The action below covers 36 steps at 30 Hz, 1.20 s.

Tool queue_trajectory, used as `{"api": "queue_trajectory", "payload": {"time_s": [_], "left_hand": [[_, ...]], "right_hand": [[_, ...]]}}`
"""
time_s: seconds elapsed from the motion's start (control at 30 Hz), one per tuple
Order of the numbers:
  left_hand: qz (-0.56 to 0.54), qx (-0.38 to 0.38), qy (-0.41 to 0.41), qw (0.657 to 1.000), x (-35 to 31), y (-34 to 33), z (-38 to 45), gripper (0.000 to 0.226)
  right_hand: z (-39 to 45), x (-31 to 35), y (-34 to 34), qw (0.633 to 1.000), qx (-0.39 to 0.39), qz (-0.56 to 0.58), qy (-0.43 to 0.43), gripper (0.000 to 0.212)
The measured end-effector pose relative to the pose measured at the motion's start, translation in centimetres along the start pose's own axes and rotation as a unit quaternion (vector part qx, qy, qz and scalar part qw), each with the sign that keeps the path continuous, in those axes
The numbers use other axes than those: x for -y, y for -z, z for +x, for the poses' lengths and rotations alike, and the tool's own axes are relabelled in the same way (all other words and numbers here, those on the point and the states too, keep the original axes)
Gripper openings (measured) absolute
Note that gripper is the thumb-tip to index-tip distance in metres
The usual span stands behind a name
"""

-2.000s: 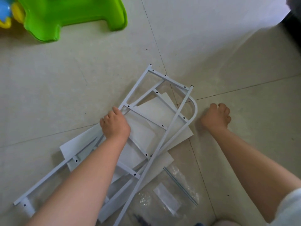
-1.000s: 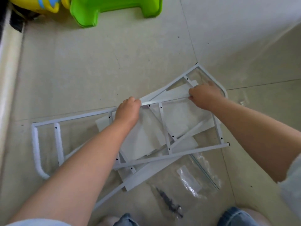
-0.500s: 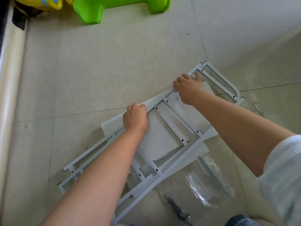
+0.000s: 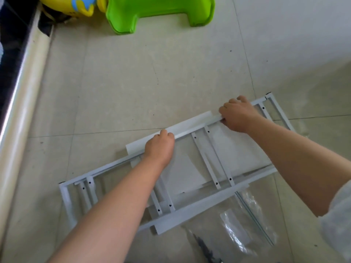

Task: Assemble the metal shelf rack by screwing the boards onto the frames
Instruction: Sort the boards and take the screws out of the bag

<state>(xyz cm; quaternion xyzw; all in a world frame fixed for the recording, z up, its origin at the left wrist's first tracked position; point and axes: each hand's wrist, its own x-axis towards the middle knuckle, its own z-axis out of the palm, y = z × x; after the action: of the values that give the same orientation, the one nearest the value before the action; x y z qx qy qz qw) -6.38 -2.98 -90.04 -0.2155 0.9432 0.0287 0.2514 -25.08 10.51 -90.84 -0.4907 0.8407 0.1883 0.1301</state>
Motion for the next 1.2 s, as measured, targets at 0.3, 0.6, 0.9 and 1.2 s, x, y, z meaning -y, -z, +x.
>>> {"api": "queue_trajectory", "payload": {"time_s": [0.3, 0.6, 0.9, 1.2], "left_hand": [[0.071, -0.047, -0.06, 0.995, -0.6, 7.1, 0.5, 0.035], [0.076, -0.232, -0.093, 0.965, -8.4, 16.7, 3.6, 0.035], [0.014, -0.169, -0.114, 0.979, -20.8, 15.2, 5.7, 0.035], [0.071, -0.053, -0.096, 0.991, -25.3, 11.0, 7.3, 0.035]], "right_hand": [[-4.1, -3.5, 4.5, 0.993, 0.05, 0.099, -0.038, 0.035], [-10.4, -12.0, 6.6, 0.941, 0.03, 0.292, -0.167, 0.041], [-17.3, -22.4, 0.7, 0.791, 0.025, 0.452, -0.411, 0.046], [-13.7, -24.7, -7.3, 0.515, 0.0, 0.687, -0.513, 0.024]]}}
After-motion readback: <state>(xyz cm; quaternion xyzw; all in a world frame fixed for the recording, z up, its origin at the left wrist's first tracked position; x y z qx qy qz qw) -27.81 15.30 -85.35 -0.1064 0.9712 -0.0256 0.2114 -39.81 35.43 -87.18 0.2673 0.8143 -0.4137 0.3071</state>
